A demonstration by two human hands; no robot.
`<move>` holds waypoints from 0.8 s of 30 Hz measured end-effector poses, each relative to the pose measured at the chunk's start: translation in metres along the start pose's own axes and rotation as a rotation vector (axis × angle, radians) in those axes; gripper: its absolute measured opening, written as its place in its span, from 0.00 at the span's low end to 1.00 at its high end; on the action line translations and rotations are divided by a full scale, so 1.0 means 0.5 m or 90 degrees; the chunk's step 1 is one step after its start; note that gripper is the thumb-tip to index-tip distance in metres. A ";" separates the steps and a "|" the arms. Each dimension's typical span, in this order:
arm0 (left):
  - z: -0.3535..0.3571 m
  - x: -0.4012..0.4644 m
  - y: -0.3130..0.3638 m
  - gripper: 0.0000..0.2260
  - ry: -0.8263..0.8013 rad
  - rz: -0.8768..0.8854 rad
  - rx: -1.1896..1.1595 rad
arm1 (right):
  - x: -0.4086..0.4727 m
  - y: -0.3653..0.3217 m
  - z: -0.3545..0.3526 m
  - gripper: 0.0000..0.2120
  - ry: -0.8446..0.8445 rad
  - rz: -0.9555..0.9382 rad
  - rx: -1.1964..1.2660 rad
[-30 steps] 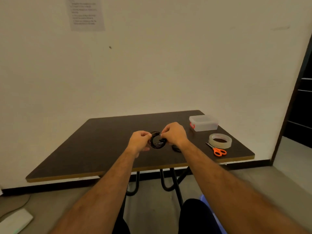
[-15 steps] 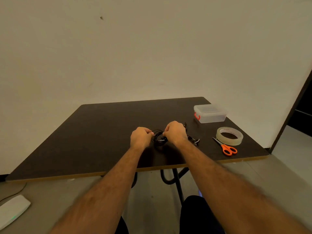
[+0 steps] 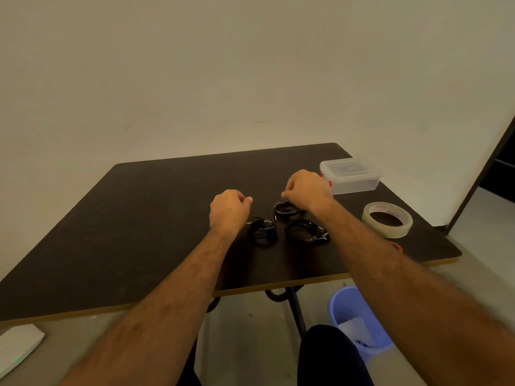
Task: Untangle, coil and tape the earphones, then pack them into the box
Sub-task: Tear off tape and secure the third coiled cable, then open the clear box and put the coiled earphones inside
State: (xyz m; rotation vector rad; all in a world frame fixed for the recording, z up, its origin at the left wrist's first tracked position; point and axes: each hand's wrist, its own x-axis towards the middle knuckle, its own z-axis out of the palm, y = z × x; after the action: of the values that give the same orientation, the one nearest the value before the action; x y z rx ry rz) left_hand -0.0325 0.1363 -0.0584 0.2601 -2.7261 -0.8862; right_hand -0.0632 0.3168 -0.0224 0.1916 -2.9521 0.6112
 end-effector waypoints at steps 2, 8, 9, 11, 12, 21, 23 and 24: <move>0.015 0.016 0.036 0.10 0.001 0.030 -0.029 | 0.013 0.031 -0.021 0.09 0.034 0.010 0.006; 0.073 0.070 0.151 0.11 -0.025 0.081 -0.084 | 0.059 0.143 -0.078 0.10 0.111 0.052 0.013; 0.085 0.081 0.171 0.11 -0.033 0.083 -0.097 | 0.069 0.166 -0.083 0.10 0.121 0.065 0.013; 0.107 0.101 0.206 0.11 -0.054 0.083 -0.122 | 0.088 0.206 -0.092 0.11 0.132 0.092 0.013; 0.121 0.111 0.225 0.11 -0.066 0.085 -0.129 | 0.098 0.226 -0.098 0.12 0.142 0.106 0.015; 0.240 0.179 0.350 0.15 -0.151 0.063 -0.091 | 0.170 0.360 -0.120 0.12 0.207 0.186 0.050; 0.264 0.193 0.368 0.16 -0.165 0.036 -0.079 | 0.184 0.387 -0.125 0.12 0.212 0.212 0.064; 0.272 0.195 0.370 0.17 -0.169 0.022 -0.075 | 0.188 0.394 -0.124 0.13 0.208 0.222 0.073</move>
State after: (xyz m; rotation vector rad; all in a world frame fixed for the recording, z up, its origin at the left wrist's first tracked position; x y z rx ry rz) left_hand -0.1821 0.3344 -0.0351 0.0767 -2.8908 -1.1410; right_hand -0.1791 0.5117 -0.0284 -0.3856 -2.6482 0.7696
